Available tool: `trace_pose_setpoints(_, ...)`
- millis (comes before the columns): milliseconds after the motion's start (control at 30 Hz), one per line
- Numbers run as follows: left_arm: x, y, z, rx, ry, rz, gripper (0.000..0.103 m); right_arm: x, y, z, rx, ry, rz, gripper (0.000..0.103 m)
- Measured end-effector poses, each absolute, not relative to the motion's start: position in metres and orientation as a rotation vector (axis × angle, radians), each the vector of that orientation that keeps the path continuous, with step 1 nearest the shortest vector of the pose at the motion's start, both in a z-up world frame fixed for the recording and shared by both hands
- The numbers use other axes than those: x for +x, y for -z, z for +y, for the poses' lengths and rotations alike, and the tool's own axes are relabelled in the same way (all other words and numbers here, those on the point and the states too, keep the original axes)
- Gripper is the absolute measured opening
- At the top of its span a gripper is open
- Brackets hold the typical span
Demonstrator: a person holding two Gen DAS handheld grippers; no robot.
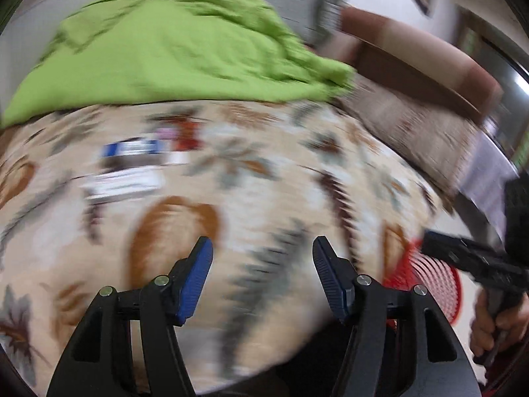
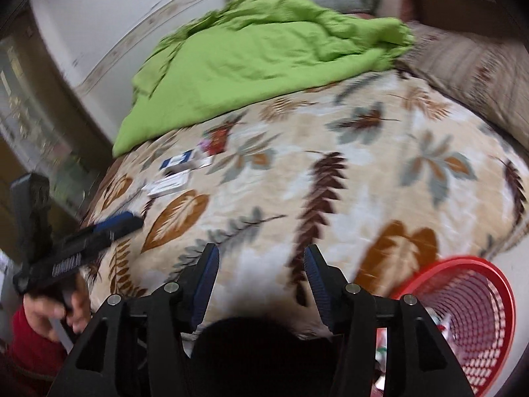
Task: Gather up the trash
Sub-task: 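Move both open tools back over the bed, then grasp the white medicine box with the left tool while the right tool grasps the orange snack packet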
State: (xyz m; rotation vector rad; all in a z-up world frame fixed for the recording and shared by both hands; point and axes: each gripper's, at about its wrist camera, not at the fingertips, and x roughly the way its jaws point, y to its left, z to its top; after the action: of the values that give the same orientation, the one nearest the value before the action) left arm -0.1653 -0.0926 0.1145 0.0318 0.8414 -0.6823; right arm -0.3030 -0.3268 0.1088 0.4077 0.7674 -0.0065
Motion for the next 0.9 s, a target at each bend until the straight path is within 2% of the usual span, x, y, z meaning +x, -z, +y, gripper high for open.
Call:
trace_pose_setpoints(267, -0.062, -0.085, 0.006, -0.251, 0.427, 0.92, 0.061, -0.259, -0.11, -0.293, 0.363, -0.072, 0.795, 0.058)
trace_pose_setpoints(333, -0.043, -0.076, 0.018, -0.291, 0.396, 0.926, 0.053, -0.25, -0.108, -0.288, 0.361, -0.085, 0.8, 0.058)
trace_pose_setpoints(567, 0.012, -0.048, 0.019, -0.396, 0.379, 0.988, 0.039, -0.216, -0.097, -0.284, 0.383, -0.109, 0.837, 0.058)
trace_pose_setpoints(633, 0.024, -0.04, 0.014, -0.388, 0.372, 0.999, 0.031, -0.207, -0.095, -0.285, 0.387, -0.109, 0.842, 0.058)
trace_pose_setpoints(800, 0.035, -0.025, 0.003, -0.378, 0.362, 1.024, 0.016, -0.18, -0.094, -0.288, 0.399, -0.111, 0.847, 0.058)
trace_pose_setpoints(833, 0.034, -0.025, 0.002, -0.366, 0.351, 1.006, 0.009, -0.171, -0.094, -0.289, 0.401, -0.114, 0.849, 0.058)
trace_pose_setpoints(900, 0.03, -0.026, -0.001, -0.339, 0.339, 0.981, 0.007, -0.157, -0.094, -0.29, 0.411, -0.12, 0.851, 0.058)
